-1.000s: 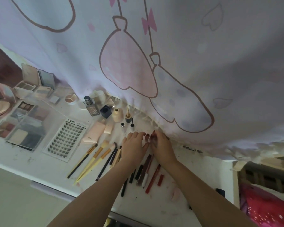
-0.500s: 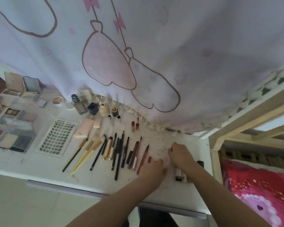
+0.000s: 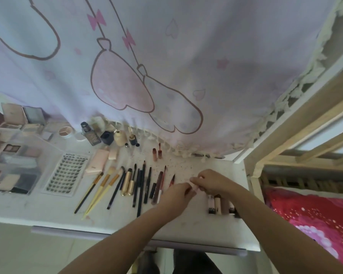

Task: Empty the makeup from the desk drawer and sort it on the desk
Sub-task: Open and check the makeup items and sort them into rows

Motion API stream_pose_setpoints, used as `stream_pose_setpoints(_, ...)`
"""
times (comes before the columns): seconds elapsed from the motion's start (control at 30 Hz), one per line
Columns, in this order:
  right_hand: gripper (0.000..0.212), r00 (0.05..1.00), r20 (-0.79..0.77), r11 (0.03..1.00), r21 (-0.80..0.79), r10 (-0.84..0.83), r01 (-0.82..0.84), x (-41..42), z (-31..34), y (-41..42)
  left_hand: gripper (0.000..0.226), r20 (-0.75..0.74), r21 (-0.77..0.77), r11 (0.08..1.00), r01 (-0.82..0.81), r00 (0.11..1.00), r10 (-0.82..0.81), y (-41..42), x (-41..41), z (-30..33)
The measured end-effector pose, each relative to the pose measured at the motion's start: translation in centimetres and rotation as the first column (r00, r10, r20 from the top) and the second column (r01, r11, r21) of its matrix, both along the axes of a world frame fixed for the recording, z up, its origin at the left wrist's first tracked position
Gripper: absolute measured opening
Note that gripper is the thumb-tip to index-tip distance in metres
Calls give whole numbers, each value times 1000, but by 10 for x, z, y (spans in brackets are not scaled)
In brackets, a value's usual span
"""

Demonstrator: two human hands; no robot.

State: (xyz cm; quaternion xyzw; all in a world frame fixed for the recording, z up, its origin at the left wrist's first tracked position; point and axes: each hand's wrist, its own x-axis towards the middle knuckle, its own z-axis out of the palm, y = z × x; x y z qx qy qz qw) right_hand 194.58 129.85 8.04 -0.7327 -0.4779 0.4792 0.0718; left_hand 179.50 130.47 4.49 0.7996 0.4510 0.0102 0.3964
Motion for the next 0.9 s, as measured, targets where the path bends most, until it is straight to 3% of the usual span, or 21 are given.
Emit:
stream_pose_setpoints(0.13,23,995,-103,1000,21,2,0,-7,20,-9,28,103,-166,986,3,995,14,5,-13,14)
stream_pose_setpoints(0.27,10,984,-174,996,-81,28,-43,-6,29,-15,31,62,-39,997,61,996,-58,5,-23,19)
stream_pose_setpoints(0.4,32,991,-135,987,-154,16,-37,-6,40,-14,27,94,71,994,85,991,-92,6,-23,30)
stream_pose_setpoints(0.47,41,997,-83,991,-129,9,-19,-6,43,-14,26,94,109,988,107,989,-117,7,-22,34)
stream_pose_setpoints(0.67,23,992,-119,998,-54,-39,33,-7,46,-19,28,78,135,984,120,988,-131,9,-22,37)
stream_pose_setpoints(0.8,39,978,-158,988,-95,-135,121,-4,48,-24,24,91,186,976,115,987,-134,7,-24,40)
stream_pose_setpoints(0.9,23,968,-218,992,-56,-126,117,-2,46,-27,25,87,205,970,128,985,-148,6,-21,40)
